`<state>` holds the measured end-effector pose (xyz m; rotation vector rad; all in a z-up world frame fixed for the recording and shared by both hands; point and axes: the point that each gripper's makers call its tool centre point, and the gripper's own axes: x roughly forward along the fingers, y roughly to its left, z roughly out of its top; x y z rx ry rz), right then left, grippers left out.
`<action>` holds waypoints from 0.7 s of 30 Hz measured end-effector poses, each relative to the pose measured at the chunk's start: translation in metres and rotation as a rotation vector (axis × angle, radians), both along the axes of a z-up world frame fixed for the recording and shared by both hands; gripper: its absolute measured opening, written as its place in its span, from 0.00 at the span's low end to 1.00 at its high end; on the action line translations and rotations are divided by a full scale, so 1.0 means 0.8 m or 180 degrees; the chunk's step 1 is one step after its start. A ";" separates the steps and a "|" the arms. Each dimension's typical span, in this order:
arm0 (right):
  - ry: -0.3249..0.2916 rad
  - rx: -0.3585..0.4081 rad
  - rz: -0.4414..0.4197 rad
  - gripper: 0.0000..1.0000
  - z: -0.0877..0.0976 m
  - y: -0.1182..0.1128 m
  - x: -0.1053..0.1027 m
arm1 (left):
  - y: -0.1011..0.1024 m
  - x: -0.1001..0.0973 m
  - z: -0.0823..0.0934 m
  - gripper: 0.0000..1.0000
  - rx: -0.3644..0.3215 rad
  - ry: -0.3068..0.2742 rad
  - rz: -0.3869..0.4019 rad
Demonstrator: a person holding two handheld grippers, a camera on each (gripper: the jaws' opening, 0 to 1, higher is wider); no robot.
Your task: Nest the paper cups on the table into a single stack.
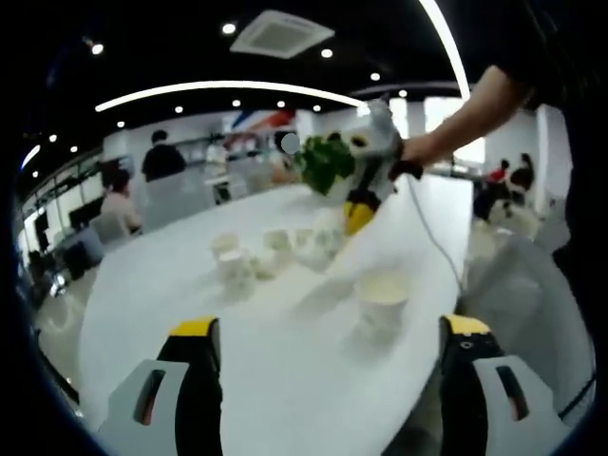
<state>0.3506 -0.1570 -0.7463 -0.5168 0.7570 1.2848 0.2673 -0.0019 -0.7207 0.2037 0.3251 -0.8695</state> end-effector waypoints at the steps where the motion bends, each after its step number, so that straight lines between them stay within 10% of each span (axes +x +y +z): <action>1: -0.0007 -0.0017 -0.0016 0.00 0.000 0.000 0.000 | 0.001 0.002 0.000 0.96 -0.0013 0.0012 -0.0003; 21: 0.0078 -0.0200 -0.0365 0.00 0.021 -0.006 -0.035 | -0.004 0.025 -0.007 0.95 -0.0048 -0.0021 -0.0480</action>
